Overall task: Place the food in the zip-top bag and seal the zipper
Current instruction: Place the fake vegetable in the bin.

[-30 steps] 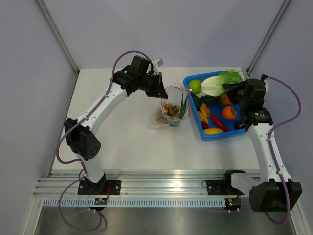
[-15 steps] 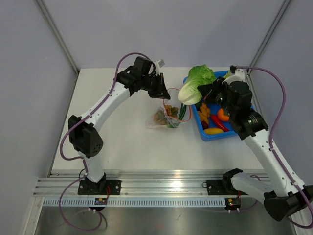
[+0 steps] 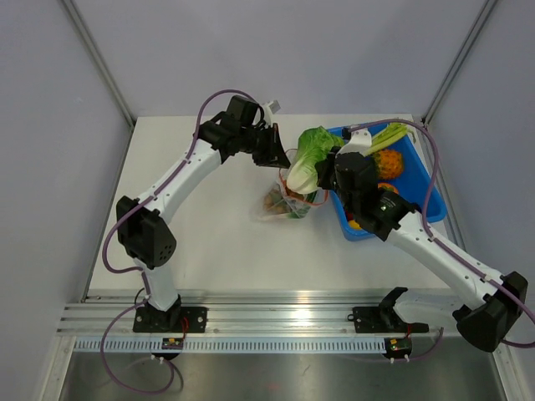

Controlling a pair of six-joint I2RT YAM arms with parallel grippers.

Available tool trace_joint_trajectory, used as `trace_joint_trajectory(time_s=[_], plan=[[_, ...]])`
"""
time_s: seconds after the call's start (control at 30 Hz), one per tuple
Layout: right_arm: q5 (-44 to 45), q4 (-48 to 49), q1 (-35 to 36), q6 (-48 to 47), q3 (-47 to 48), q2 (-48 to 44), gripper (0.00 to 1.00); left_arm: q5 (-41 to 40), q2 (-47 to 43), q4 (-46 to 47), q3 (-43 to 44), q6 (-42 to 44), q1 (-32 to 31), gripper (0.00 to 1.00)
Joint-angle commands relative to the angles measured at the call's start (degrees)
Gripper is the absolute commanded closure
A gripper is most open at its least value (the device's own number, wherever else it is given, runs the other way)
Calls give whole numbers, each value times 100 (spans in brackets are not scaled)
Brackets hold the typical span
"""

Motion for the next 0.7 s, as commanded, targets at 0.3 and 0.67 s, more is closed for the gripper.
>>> trace_joint_trajectory(time_s=[0.3, 0.67], plan=[[2922, 1312, 899, -687, -197, 634, 100, 722, -84, 614, 142, -382, -33, 100], [1614, 928, 1066, 140, -593, 625, 96, 590, -40, 825, 72, -707, 28, 100]])
